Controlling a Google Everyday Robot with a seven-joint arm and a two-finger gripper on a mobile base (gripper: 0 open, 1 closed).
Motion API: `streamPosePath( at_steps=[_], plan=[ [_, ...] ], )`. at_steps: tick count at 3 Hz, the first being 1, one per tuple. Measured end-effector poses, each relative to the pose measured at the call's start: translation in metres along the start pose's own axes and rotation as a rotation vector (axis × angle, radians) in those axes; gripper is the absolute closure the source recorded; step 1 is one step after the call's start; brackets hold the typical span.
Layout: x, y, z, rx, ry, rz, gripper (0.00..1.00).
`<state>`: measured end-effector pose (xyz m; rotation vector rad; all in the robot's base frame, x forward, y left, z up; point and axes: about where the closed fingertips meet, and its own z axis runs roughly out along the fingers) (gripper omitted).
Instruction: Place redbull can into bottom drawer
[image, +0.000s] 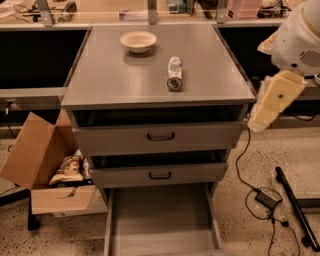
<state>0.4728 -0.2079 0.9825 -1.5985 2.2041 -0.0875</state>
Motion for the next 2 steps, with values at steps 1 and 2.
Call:
streamPosePath(
  at_steps=[1,2],
  plan=[
    [-0.036,-0.048,0.034,0.043,-0.076,0.107,0.0],
    [-0.077,-0.088,0.066,0.071,-0.146,0.241,0.0]
  ],
)
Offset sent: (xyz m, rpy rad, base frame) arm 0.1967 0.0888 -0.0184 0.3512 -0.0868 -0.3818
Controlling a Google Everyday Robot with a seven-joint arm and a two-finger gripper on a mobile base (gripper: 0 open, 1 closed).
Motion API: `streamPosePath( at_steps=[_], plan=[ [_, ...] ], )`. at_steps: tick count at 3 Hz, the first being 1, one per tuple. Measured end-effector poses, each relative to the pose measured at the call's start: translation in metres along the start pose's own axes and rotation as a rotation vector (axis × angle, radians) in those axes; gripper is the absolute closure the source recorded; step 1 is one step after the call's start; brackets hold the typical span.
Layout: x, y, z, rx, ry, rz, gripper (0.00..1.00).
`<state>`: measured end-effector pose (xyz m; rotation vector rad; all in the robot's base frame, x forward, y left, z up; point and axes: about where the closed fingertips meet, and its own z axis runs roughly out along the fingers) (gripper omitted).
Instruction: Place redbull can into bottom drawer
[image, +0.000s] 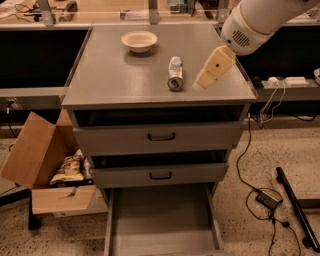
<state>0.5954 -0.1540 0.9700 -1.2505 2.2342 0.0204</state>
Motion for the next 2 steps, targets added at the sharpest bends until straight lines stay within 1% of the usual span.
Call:
streamPosePath(
  at_steps=[1,2],
  plan=[
    [-0.0085,-0.0026,0.0066,0.002,-0.013,0.067,0.0],
    [-0.0085,-0.0026,0.0066,0.002,-0.013,0.067,0.0]
  ],
)
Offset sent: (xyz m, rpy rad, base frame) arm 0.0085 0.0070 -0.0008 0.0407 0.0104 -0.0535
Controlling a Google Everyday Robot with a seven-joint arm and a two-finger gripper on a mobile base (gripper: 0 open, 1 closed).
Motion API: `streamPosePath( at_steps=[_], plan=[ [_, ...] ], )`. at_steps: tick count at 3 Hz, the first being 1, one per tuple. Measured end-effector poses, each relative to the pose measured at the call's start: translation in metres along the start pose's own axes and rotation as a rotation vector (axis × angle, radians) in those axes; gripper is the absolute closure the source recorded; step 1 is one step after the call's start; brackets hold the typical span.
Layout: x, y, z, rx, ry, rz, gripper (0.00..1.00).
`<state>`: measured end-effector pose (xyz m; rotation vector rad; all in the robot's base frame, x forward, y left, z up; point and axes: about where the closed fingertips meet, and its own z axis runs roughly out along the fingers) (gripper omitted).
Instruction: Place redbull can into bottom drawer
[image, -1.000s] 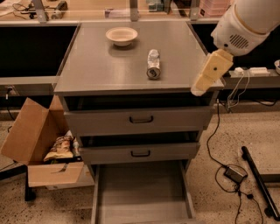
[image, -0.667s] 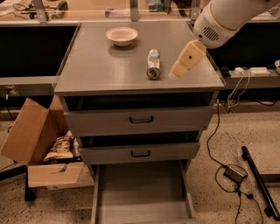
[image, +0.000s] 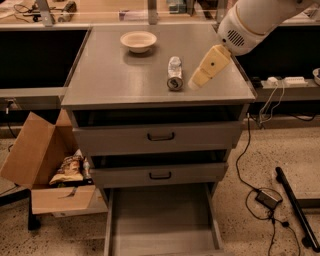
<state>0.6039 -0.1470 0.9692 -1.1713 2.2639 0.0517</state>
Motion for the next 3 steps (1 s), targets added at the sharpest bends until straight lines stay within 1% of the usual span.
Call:
streamPosePath(
  at_steps=[1,2,3],
  plan=[
    [0.013,-0.04,0.051,0.048,-0.031,0.152,0.0],
    [0.021,-0.072,0.094,0.092,-0.053,0.275,0.0],
    [0.006,-0.104,0.125,0.171,-0.081,0.393,0.0]
  ],
)
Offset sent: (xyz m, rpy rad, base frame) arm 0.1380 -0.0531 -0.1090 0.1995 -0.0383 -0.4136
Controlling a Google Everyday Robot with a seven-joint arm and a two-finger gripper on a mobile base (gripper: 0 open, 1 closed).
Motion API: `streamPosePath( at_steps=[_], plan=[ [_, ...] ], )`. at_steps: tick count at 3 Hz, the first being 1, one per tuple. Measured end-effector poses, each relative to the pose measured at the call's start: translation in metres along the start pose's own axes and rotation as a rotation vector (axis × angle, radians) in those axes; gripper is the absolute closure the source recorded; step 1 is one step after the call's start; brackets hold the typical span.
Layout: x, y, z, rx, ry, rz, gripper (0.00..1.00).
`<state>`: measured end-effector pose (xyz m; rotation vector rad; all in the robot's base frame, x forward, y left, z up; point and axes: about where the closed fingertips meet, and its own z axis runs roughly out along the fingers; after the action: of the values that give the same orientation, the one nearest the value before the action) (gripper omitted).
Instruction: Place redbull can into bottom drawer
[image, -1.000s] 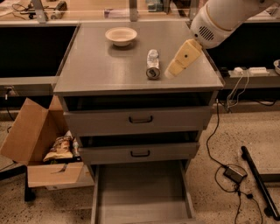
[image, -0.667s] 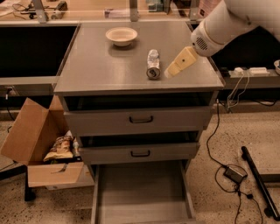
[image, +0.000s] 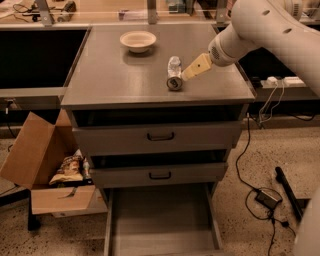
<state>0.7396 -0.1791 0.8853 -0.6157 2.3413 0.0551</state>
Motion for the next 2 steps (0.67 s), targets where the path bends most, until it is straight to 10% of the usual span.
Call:
streamPosePath(
  at_steps=[2],
  plan=[
    [-0.036,0.001,0.033,0.034,-0.015,0.096,0.0]
  ],
)
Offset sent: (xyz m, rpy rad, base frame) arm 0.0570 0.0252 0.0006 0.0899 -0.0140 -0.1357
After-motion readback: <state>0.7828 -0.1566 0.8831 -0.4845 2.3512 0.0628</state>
